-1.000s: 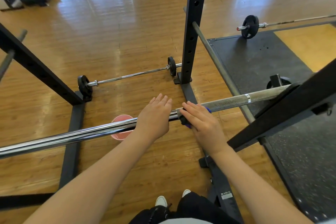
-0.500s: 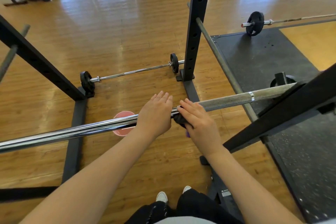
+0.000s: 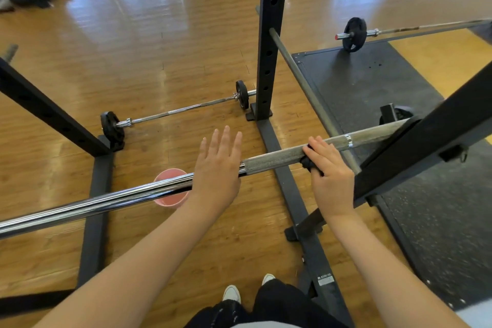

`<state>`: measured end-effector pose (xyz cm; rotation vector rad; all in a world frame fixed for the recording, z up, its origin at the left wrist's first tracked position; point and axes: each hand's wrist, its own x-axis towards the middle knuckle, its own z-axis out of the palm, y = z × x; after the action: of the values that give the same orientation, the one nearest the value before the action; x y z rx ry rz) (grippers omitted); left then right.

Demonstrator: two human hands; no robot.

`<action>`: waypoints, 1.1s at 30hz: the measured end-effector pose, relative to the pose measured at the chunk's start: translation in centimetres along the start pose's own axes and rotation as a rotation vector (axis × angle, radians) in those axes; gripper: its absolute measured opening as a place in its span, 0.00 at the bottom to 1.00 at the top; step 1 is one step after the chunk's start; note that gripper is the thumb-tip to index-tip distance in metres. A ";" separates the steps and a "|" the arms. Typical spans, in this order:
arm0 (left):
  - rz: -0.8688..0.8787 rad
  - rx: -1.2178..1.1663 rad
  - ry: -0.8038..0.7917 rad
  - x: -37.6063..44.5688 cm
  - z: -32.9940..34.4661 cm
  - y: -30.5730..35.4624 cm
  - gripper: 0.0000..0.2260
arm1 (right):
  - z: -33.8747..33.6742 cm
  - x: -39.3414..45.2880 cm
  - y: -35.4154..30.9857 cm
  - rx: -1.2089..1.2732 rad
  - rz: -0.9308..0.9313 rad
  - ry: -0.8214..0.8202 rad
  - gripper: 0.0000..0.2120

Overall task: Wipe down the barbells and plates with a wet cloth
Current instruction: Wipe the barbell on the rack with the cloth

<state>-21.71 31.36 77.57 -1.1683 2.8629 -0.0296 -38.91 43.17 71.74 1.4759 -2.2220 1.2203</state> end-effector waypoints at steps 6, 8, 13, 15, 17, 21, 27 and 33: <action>0.074 0.020 0.046 2.0 0.2 4.5 0.30 | -1.4 0.9 0.1 -0.016 -0.019 -0.100 0.21; 0.091 0.042 0.005 2.6 0.3 4.4 0.27 | -2.0 1.4 -0.2 0.038 0.007 -0.135 0.21; 0.112 -0.121 -0.158 3.2 -1.2 3.8 0.14 | -3.6 1.3 -0.3 0.072 0.031 -0.066 0.20; 0.121 -0.175 -0.287 4.2 -1.7 3.2 0.10 | -3.7 1.0 -0.7 0.083 0.050 -0.053 0.21; 0.153 -0.213 -0.341 4.6 -1.8 3.0 0.14 | -2.9 0.8 -1.7 0.092 0.013 -0.098 0.21; 0.207 -0.085 -0.170 3.8 -0.5 3.2 0.31 | 0.4 0.7 -4.0 0.067 -0.175 -0.214 0.20; 0.186 -0.106 -0.009 3.4 -0.2 3.0 0.34 | -1.2 1.3 -0.4 -0.009 -0.133 -0.134 0.18; 0.195 -0.103 -0.075 3.7 0.0 3.1 0.33 | -1.8 1.5 0.1 -0.065 -0.010 -0.056 0.19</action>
<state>-26.52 30.96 77.28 -0.8777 2.9267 0.1675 -40.22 43.47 73.70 1.5124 -2.2645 1.1065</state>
